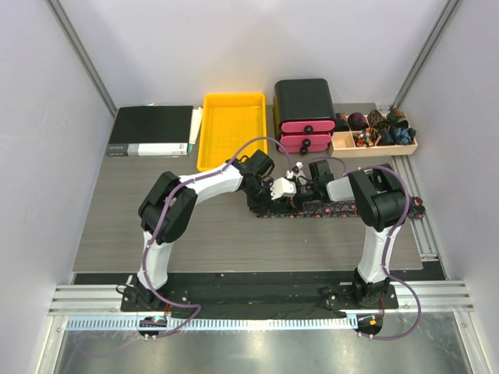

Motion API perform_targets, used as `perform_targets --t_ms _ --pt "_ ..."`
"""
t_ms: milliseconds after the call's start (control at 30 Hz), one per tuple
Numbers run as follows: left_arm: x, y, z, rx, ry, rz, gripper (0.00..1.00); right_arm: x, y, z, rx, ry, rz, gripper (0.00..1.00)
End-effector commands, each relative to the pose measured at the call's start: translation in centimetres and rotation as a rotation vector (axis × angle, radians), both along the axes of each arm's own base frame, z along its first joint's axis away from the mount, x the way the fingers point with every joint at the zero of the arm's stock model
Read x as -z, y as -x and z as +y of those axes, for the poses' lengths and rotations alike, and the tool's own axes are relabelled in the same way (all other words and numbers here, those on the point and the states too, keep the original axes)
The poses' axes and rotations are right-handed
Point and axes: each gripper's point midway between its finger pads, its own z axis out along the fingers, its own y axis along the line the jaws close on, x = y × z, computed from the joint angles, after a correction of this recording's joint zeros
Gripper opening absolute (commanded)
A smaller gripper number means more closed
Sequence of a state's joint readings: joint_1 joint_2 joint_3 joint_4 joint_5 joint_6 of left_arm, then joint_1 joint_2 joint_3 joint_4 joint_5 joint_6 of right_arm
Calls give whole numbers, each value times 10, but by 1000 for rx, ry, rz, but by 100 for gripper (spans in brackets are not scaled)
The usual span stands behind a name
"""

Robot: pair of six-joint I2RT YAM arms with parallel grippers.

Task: Roll the ties
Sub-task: Roll the tie at the center of the board.

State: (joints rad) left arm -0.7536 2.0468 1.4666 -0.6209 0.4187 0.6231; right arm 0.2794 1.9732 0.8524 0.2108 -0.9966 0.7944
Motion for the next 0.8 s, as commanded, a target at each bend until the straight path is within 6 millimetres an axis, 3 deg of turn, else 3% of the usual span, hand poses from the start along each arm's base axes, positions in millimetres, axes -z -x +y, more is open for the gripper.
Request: perform_targets --t_ms 0,500,767 --pt "32 26 22 15 -115 101 24 -16 5 -11 -22 45 -32 27" --pt "33 27 21 25 -120 107 25 -17 -8 7 34 11 -64 48" --pt "31 27 20 31 -110 109 25 -3 -8 15 52 66 -61 50"
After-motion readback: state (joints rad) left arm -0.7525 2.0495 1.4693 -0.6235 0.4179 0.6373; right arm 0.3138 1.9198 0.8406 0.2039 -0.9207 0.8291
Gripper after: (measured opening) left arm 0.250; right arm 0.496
